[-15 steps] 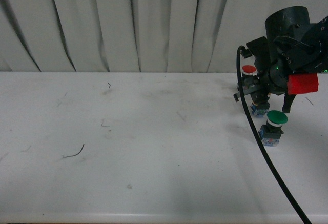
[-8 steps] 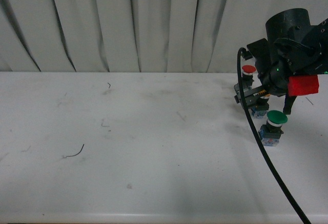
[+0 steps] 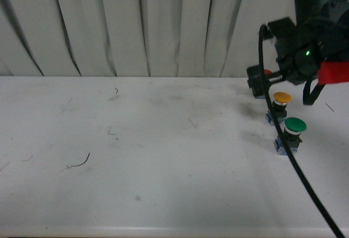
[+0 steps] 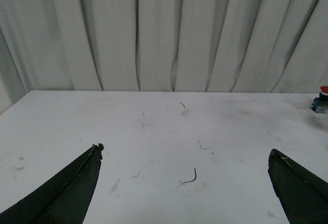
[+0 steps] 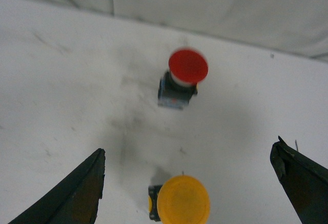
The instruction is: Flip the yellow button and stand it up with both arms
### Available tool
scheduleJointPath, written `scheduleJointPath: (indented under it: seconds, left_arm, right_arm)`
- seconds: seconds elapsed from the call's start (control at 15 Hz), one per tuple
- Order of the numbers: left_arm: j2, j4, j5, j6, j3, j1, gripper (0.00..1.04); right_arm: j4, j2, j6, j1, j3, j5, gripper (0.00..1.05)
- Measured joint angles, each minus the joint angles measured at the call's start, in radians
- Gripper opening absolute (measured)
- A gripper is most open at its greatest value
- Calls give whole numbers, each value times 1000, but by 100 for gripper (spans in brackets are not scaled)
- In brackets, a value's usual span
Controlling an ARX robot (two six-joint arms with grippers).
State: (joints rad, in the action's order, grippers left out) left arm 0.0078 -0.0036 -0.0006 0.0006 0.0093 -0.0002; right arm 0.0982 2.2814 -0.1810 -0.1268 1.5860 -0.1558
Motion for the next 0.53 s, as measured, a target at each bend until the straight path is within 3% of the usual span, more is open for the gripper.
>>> scheduleJointPath:
  seconds: [0.27, 0.33, 0.4, 0.53]
  left_arm:
    - [0, 0, 0, 0, 0, 0, 98]
    - [0, 0, 0, 0, 0, 0, 98]
    - [0, 0, 0, 0, 0, 0, 98]
    - [0, 0, 0, 0, 0, 0, 98]
  right_arm:
    - [178, -365, 116, 44, -254, 201, 98]
    - [290, -518, 152, 56, -393, 229, 95]
    - [441, -676, 159, 66, -561, 141, 83]
    - [372, -1057, 163, 120, -874, 151, 59]
